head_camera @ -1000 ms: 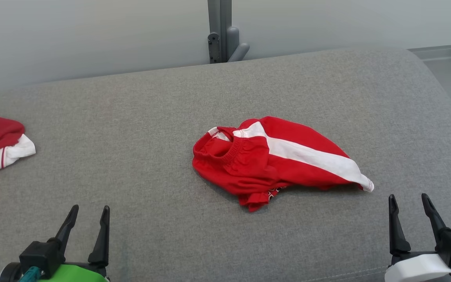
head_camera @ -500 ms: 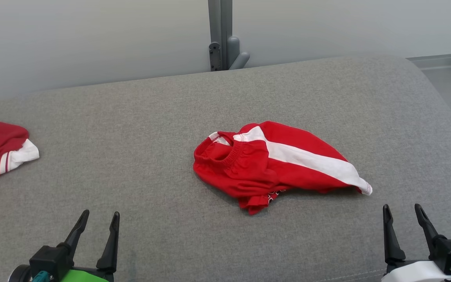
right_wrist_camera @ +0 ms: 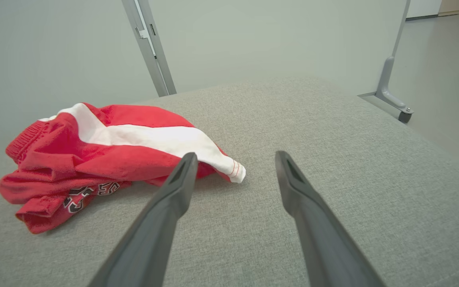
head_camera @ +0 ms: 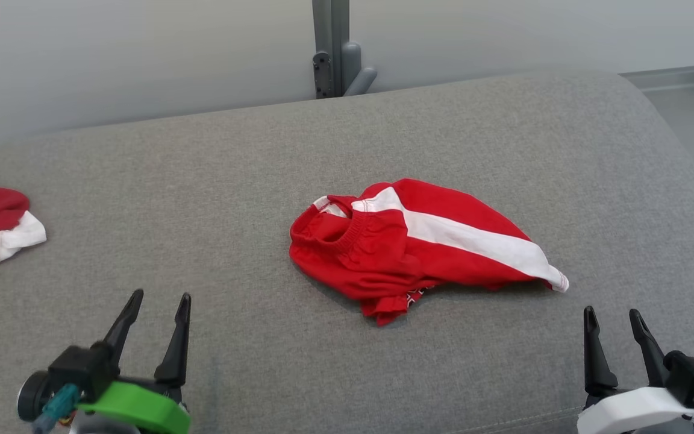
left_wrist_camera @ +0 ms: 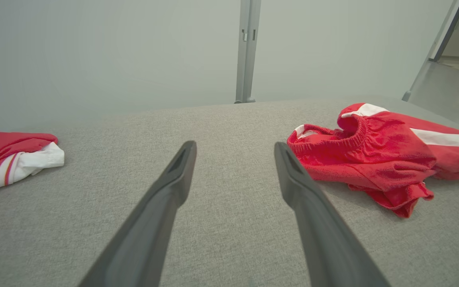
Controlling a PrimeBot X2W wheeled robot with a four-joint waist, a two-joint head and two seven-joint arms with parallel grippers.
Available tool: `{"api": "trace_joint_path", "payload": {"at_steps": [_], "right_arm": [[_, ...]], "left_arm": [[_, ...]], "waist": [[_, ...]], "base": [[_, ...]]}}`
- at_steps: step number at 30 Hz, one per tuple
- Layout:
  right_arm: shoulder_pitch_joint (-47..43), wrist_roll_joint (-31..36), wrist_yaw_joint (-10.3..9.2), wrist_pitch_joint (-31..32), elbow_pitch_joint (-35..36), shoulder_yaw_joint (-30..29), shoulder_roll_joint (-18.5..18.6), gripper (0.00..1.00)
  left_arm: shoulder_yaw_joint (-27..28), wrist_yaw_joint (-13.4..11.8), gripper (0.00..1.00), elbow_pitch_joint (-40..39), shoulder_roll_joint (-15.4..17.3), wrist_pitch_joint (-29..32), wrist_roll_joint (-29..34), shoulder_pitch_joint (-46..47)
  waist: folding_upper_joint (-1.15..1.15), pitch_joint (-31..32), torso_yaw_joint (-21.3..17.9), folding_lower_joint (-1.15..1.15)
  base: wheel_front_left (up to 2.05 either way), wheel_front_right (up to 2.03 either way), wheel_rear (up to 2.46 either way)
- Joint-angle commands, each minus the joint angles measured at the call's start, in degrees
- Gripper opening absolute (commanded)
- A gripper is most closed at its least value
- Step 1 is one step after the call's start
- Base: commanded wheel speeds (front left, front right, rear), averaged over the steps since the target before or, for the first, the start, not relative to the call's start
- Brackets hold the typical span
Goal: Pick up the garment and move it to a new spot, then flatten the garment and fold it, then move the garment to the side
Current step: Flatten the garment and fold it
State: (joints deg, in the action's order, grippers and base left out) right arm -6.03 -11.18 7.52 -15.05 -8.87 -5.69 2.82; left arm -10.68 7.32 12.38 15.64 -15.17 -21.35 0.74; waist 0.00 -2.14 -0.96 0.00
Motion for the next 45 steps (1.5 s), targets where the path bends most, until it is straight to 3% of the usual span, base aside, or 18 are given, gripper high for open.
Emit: {"api": "trace_joint_path", "payload": {"at_steps": [1,5,11,16,27,45], "right_arm": [[2.39,-0.95,-0.06,0.68,-1.80,0.33,0.13,1.00],[5.63,-1.10,-0.06,5.19,-3.05,0.53,0.11,1.00],[11.96,-1.21,-0.06,12.98,-6.31,1.52,0.13,1.00],[17.30,-3.22,-0.07,12.42,-10.45,3.78,0.13,1.00],[23.57,-8.39,-0.06,8.13,-17.86,8.59,0.13,1.00],[26.84,-6.00,-0.06,6.25,-18.11,13.03,0.12,1.00]], "left_arm": [[-1.13,0.19,1.00,0.04,0.51,1.31,-0.83,3.82],[-3.98,0.17,1.00,-1.07,1.44,6.64,0.00,9.39],[-7.03,-0.50,1.00,-2.43,-1.75,18.84,-2.12,18.46],[-10.69,-0.28,1.00,-2.50,-2.06,26.09,-1.14,23.47],[-12.17,-0.98,1.00,-2.74,-6.73,32.50,-5.52,28.25],[-10.97,-2.92,1.00,-1.23,-6.78,37.29,-9.15,28.58]], "waist": [[0.00,-2.35,-1.82,0.00],[0.00,-5.12,-3.27,0.00],[0.00,-10.60,-6.48,0.00],[0.00,-13.73,-8.88,0.00],[0.00,-16.22,-9.93,0.00],[0.00,-15.30,-10.93,0.00]], "base": [[0.00,0.00,0.00],[0.00,0.00,0.00],[0.00,0.00,0.00],[0.00,0.00,0.00],[0.00,0.00,0.00],[0.00,0.00,0.00]]}}
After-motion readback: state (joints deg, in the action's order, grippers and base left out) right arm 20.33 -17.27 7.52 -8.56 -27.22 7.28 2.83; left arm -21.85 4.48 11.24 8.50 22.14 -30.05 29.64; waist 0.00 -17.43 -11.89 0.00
